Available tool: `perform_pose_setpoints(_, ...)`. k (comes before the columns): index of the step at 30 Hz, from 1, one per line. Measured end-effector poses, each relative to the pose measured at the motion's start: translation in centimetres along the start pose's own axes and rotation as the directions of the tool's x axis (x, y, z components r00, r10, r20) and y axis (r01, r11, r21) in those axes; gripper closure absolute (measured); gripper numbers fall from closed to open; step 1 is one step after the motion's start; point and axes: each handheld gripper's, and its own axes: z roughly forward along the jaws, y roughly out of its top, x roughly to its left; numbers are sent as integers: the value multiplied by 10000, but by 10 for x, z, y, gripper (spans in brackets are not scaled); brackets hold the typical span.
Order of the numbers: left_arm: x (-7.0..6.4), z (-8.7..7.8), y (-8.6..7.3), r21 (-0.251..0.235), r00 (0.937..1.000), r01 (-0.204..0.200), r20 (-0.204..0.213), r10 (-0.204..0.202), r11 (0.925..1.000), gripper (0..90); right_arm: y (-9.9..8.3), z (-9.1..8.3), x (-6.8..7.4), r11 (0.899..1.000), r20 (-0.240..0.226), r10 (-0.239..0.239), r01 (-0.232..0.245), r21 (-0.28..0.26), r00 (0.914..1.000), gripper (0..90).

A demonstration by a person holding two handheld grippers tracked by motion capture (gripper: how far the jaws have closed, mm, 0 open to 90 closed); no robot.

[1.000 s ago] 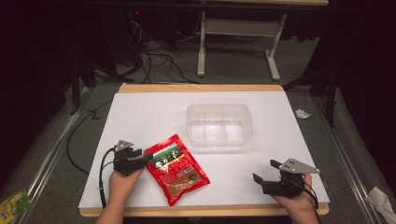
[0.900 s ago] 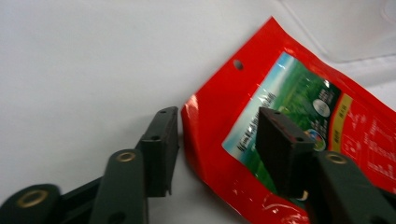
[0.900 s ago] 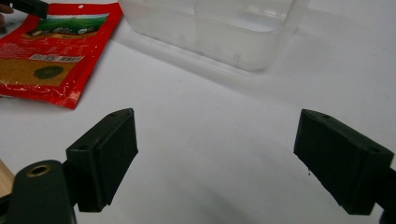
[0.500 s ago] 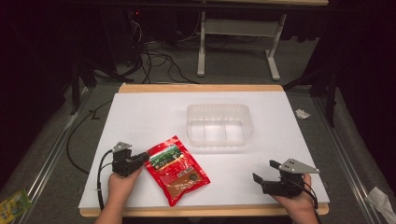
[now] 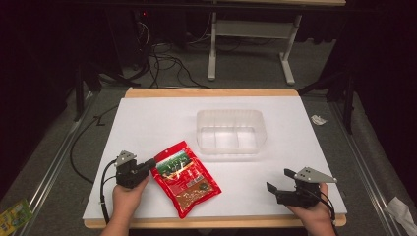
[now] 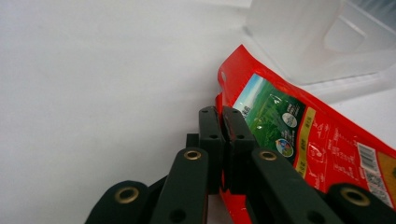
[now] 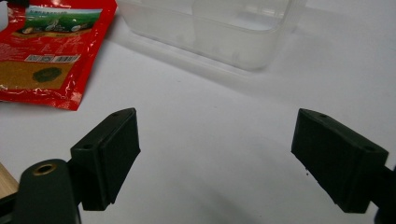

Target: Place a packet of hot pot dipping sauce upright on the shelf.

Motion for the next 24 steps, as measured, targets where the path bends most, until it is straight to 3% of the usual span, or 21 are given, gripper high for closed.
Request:
perform_pose_setpoints(14, -22, -26, 8, -1186, 9986, -520, -121, 509, 9916, 883, 0, 1, 1, 10000, 14, -63, 63, 37, 10000, 158)
perform_pose_setpoints(24, -43, -43, 14, -2049, 9930, -1178, -237, 1154, 9717, 883, 2, 0, 4, 9999, -88, -51, 50, -138, 9999, 154)
